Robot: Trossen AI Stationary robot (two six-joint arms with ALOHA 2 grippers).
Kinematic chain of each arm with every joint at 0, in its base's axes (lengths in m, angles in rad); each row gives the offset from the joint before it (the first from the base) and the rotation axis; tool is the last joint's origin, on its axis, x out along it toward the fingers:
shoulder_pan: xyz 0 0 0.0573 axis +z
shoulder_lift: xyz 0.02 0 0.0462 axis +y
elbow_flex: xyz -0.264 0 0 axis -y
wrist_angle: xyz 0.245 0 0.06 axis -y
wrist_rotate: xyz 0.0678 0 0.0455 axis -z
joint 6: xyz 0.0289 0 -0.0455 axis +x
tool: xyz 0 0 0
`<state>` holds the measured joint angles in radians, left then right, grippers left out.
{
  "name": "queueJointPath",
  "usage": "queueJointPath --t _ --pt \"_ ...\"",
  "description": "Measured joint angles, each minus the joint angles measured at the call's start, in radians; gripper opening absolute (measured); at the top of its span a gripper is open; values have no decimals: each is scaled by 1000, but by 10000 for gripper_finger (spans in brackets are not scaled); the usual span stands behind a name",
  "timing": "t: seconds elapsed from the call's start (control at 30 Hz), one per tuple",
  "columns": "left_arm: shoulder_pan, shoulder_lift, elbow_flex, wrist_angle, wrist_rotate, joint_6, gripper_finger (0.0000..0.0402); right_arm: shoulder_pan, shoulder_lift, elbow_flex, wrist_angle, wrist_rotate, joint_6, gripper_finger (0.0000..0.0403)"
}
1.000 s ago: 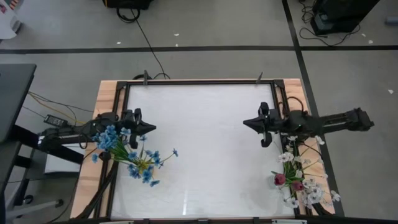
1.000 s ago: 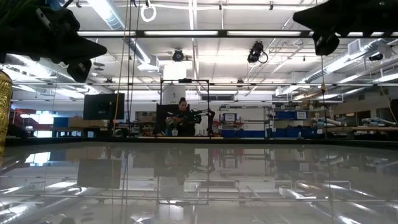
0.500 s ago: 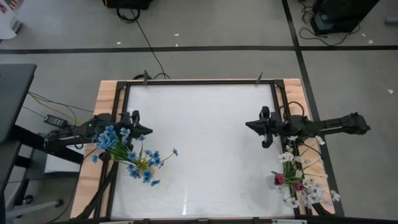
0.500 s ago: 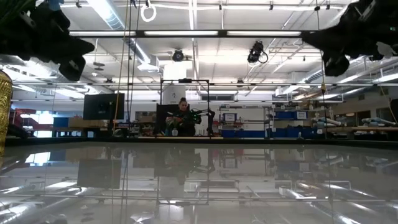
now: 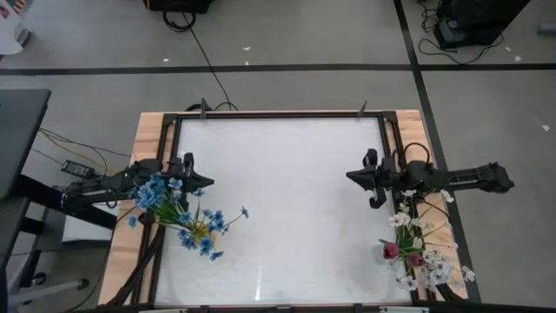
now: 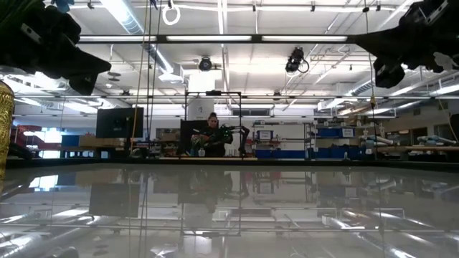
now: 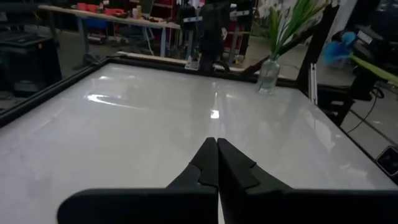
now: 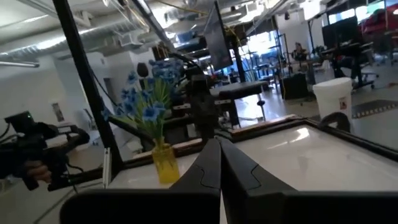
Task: Sort flowers into vase by color
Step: Return to Home Position
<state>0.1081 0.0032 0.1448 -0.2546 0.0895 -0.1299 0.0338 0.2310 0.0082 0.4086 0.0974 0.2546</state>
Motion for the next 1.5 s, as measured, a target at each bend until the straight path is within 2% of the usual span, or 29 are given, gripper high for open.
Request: queueJointPath --t 0.13,0.27,0.33,0.67,0.9,1.13,1.5 --pt "0 0 -27 35 6 -12 0 -38 -37 0 -23 9 -25 4" --pt "0 5 -123 253 5 -52 0 -84 -49 0 -44 -23 -21 4" --pt "0 8 -135 298 9 -55 0 -98 -49 -1 -50 -63 -6 4" --pt "2 8 -136 284 9 -25 0 -115 -48 -2 -154 -90 -11 4" --pt "2 10 -136 282 5 -38 4 -121 -48 -2 -163 -89 -37 11" --pt "2 10 -137 282 4 -39 22 -121 -44 -1 -388 -46 -48 24" --pt "2 10 -137 285 2 -39 24 -123 -2 -2 -381 -38 -41 23"
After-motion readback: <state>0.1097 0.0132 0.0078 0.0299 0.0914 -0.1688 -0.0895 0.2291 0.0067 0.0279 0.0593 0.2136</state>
